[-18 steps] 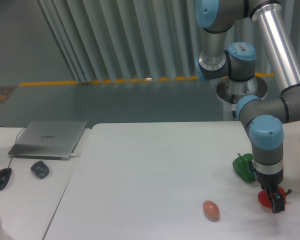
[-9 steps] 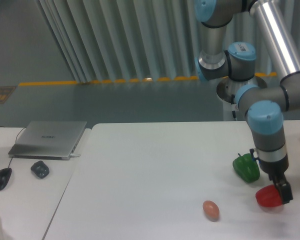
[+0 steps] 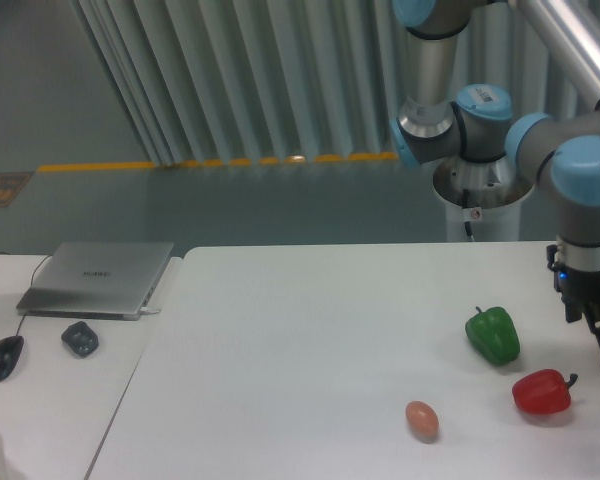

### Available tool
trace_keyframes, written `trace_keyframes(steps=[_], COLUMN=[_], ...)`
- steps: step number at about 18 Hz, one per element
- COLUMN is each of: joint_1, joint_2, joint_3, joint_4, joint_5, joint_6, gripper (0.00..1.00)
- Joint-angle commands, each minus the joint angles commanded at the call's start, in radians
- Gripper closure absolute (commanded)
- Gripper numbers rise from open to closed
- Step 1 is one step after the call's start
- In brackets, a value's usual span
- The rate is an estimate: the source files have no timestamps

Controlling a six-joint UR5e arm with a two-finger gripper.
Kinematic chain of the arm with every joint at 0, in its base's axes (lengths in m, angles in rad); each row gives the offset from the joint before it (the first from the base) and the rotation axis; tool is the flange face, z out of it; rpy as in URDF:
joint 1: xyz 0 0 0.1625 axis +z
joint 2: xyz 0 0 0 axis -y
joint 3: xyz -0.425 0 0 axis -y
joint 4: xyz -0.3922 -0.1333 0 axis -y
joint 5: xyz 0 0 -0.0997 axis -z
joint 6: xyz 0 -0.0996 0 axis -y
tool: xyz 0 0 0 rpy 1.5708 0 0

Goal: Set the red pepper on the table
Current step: 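Open the gripper and lift it away from the red pepper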

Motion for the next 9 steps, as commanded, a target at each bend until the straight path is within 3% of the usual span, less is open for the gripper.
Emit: trace_keyframes(steps=[7,9], joint_1=[0.061,0.064], joint_2=[-0.008,-0.008], joint_3=[0.051,0.049], joint_4=[-0.112,-0.118], joint_5=[-0.006,-0.003], joint_6=[0.049,0.052], gripper=[0.00,0.00])
